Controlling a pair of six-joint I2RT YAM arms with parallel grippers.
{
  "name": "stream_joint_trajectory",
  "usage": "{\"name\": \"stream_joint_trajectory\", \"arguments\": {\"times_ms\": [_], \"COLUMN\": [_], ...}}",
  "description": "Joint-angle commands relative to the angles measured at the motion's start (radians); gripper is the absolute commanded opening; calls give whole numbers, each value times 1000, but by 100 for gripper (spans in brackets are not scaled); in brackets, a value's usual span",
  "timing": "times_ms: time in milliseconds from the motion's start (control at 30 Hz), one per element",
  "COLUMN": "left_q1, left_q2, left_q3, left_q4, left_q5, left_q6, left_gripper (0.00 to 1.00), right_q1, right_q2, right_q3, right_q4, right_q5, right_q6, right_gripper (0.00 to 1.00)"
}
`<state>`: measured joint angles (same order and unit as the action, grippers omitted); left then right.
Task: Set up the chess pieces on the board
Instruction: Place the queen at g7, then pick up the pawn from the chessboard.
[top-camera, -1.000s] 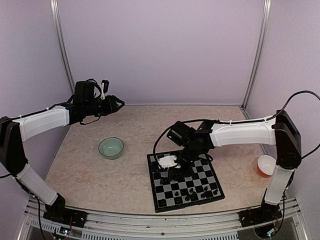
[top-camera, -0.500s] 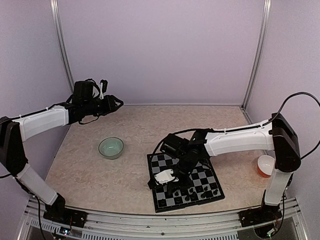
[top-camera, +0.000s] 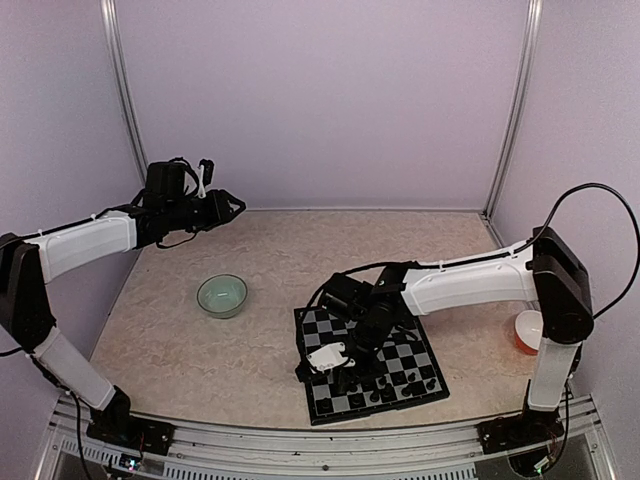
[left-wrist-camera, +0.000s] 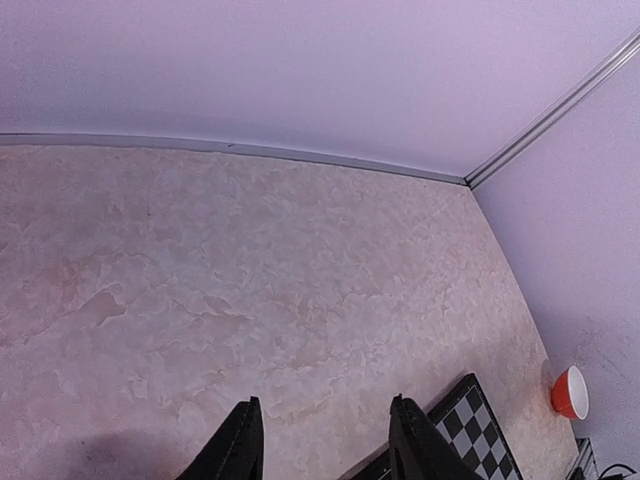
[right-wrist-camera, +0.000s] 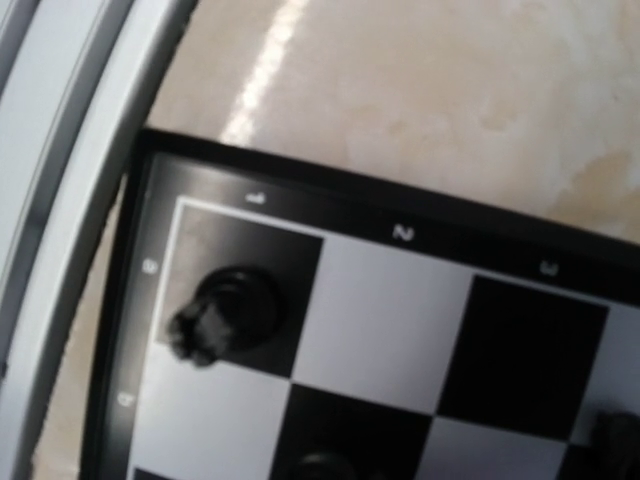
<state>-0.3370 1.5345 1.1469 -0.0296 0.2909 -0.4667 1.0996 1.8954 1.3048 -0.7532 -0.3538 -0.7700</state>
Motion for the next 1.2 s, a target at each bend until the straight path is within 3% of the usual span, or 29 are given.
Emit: {"name": "stream_joint_trajectory", "arguments": {"times_ms": [0, 267, 400, 700, 900, 1167], "left_q1": [8, 10, 10, 10, 9, 9], "left_q2": [0, 2, 3, 6, 5, 6], "left_q3": [8, 8, 8, 9, 10, 11], "left_q4": [22, 22, 21, 22, 22, 22], "left_q5": [20, 31, 46, 55, 60, 61], "left_q6": [-1, -4, -7, -8, -10, -10], "left_gripper": [44, 44, 43, 43, 43, 43], "right_q1": [5, -83, -104, -104, -104, -104], "right_q2": [-20, -52, -14, 81, 110, 106], "right_q3": [30, 100, 116, 164, 176, 173], "right_q4": [-23, -18, 26, 17, 12, -12], "right_q5": [-12, -5, 93, 90, 97, 80], "right_q6": [-4, 27, 57, 62, 62, 56], "right_gripper": [24, 27, 29, 35, 29, 7]}}
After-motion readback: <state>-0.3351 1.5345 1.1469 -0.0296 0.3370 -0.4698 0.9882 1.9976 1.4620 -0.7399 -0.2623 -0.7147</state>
